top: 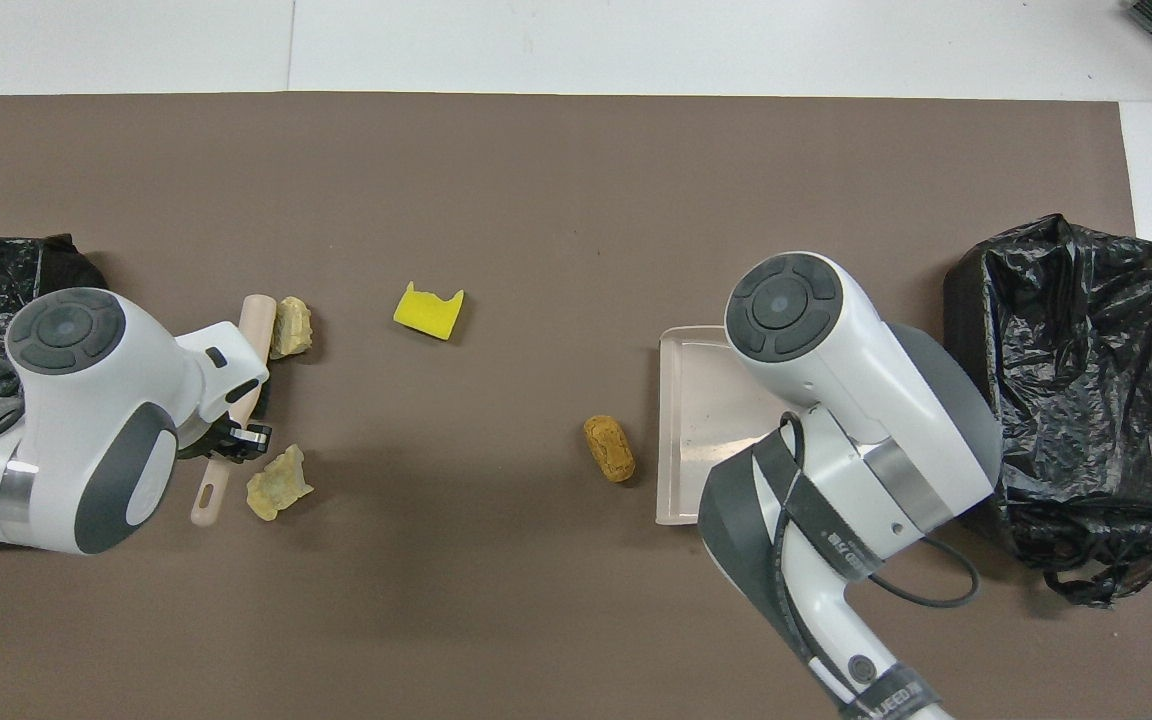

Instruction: Sweep and dump trash in bin

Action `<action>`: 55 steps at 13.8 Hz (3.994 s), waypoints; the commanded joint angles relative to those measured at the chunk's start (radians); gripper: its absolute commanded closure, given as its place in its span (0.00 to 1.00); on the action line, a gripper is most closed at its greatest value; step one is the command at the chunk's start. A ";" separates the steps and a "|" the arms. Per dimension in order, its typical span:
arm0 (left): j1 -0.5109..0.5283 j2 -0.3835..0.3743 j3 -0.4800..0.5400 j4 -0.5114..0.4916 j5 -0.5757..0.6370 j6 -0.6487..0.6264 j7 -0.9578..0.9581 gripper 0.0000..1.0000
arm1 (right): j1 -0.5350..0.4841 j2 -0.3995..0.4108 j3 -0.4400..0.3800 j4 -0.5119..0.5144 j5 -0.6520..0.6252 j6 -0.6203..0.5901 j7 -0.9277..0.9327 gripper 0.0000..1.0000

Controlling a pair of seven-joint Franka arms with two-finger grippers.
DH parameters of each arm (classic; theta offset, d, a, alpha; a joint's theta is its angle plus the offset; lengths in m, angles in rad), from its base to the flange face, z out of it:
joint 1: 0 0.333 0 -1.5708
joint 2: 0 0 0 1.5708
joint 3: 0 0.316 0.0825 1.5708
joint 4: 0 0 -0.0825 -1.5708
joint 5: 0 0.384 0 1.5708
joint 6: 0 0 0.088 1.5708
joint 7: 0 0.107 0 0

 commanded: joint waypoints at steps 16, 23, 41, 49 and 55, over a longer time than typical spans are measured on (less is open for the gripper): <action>0.087 -0.276 0.020 -0.106 -0.073 -0.297 -0.035 1.00 | -0.021 0.031 0.006 0.096 0.017 0.000 0.017 1.00; 0.178 -0.365 0.017 -0.249 -0.073 -0.241 -0.095 1.00 | 0.030 0.027 0.008 0.008 0.047 0.023 0.144 1.00; -0.069 0.032 0.005 -0.035 -0.087 0.046 -0.436 1.00 | 0.053 0.119 0.008 0.047 0.261 0.172 0.408 1.00; -0.117 0.149 0.000 0.090 -0.112 0.088 -0.261 1.00 | 0.061 0.123 0.017 0.036 0.364 0.217 0.345 1.00; -0.248 0.138 -0.001 0.079 -0.217 0.089 -0.167 1.00 | 0.091 0.152 0.018 0.050 0.344 0.221 0.264 1.00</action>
